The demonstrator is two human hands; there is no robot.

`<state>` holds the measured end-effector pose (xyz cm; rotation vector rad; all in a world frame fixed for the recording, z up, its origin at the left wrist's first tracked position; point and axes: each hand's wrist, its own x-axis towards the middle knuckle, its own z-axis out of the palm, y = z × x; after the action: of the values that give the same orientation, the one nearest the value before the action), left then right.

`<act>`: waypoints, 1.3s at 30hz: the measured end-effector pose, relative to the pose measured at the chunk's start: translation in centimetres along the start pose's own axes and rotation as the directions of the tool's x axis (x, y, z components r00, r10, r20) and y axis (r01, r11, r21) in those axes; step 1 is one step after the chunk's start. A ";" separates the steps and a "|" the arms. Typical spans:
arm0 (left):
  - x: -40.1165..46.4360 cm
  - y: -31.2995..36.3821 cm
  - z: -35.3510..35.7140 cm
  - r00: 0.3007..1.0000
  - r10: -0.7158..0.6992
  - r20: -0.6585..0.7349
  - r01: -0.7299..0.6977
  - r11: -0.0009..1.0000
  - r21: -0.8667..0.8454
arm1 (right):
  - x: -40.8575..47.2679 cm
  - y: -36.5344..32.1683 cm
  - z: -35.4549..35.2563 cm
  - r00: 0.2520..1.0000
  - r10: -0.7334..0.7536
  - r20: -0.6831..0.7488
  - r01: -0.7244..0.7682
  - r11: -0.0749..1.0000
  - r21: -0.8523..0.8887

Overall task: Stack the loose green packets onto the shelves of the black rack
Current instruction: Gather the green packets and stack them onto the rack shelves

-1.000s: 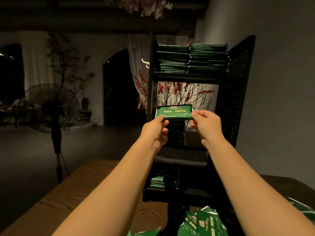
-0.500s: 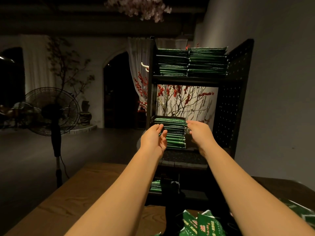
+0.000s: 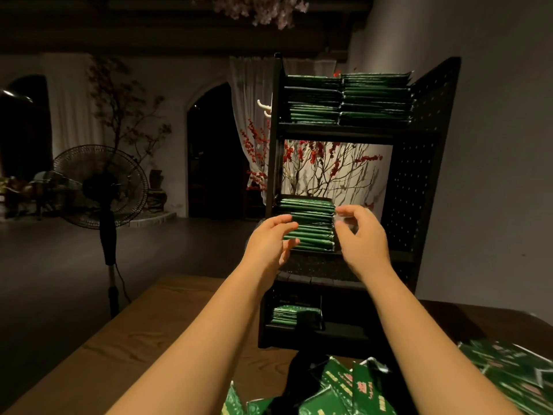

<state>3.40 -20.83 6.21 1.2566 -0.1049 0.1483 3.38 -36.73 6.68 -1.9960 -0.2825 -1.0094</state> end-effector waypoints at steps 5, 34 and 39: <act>-2.3 -2.0 -1.8 0.978 0.179 0.106 -0.205 0.917 0.341 | -4.2 -0.6 1.7 0.989 -0.095 0.115 0.087 0.994 0.068; -14.2 -17.6 -14.7 0.920 -0.245 0.307 -0.298 0.074 0.952 | -23.1 5.2 5.5 0.594 0.474 0.650 0.098 0.760 -0.643; -11.3 -17.6 -15.0 0.922 -0.199 0.333 -0.310 0.137 0.941 | -22.0 4.6 7.0 0.595 0.499 0.631 0.088 0.740 -0.667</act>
<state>-4.78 -12.50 -16.68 2.7188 -0.4752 -0.0018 -4.59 -30.45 -14.56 -2.9675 -0.1276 0.0801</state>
